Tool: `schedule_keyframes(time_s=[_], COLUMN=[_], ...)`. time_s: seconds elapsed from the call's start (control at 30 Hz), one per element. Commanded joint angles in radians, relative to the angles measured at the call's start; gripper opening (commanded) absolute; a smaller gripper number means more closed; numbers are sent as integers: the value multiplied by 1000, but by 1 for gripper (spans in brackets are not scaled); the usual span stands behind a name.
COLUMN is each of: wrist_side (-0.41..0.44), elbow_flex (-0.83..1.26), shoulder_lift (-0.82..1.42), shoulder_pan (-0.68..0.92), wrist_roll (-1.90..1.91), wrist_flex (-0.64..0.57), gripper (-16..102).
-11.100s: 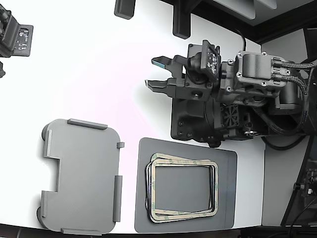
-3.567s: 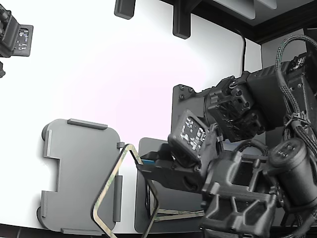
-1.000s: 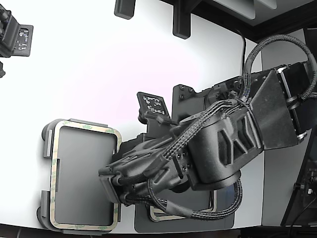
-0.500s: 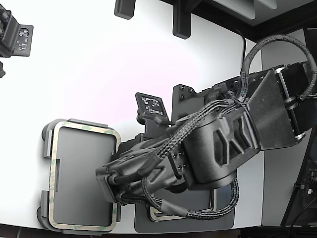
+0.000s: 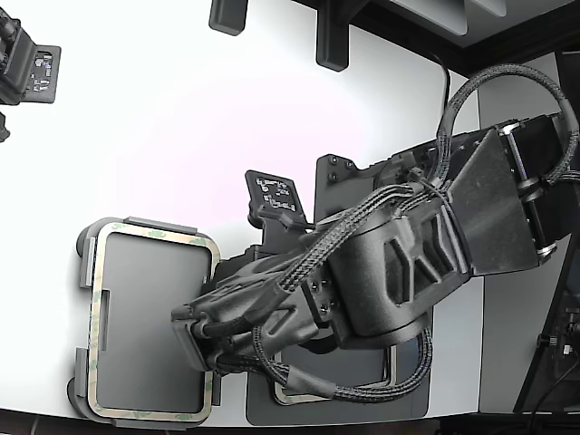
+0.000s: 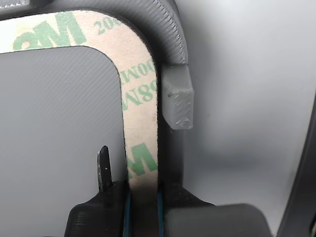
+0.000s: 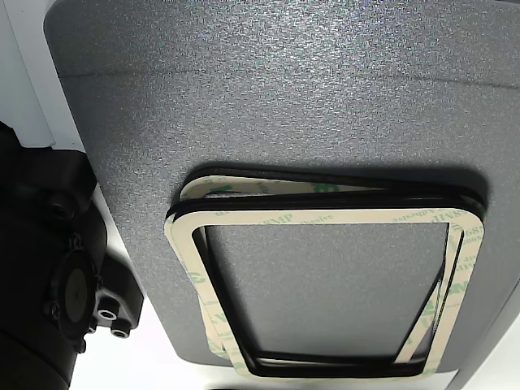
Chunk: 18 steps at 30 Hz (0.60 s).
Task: Grab top frame and put it into gray box.
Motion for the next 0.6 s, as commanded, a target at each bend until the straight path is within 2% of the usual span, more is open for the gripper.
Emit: schedule_keyframes(time_s=[0.0, 0.13, 0.17, 0.2, 0.23, 0.27, 0.3, 0.47, 0.57], wrist_side=[-3, 3, 9, 14, 12, 17, 21, 66, 126], elbow_flex=[-28, -25, -18, -12, -3, 5, 14, 23, 40], shoulder_lift=[17, 18, 25, 31, 35, 41, 49, 84, 158], shoulder_pan=[-15, -15, -15, -15, -15, -15, -15, -15, -18], wrist_roll=[-2, -2, -2, -3, -6, -9, -12, -35, -74], wrist_flex=[0, -9, -15, -25, -34, -46, -60, -124, -161], gripper=[-12, -11, -6, 32, 93, 79, 100, 100, 100])
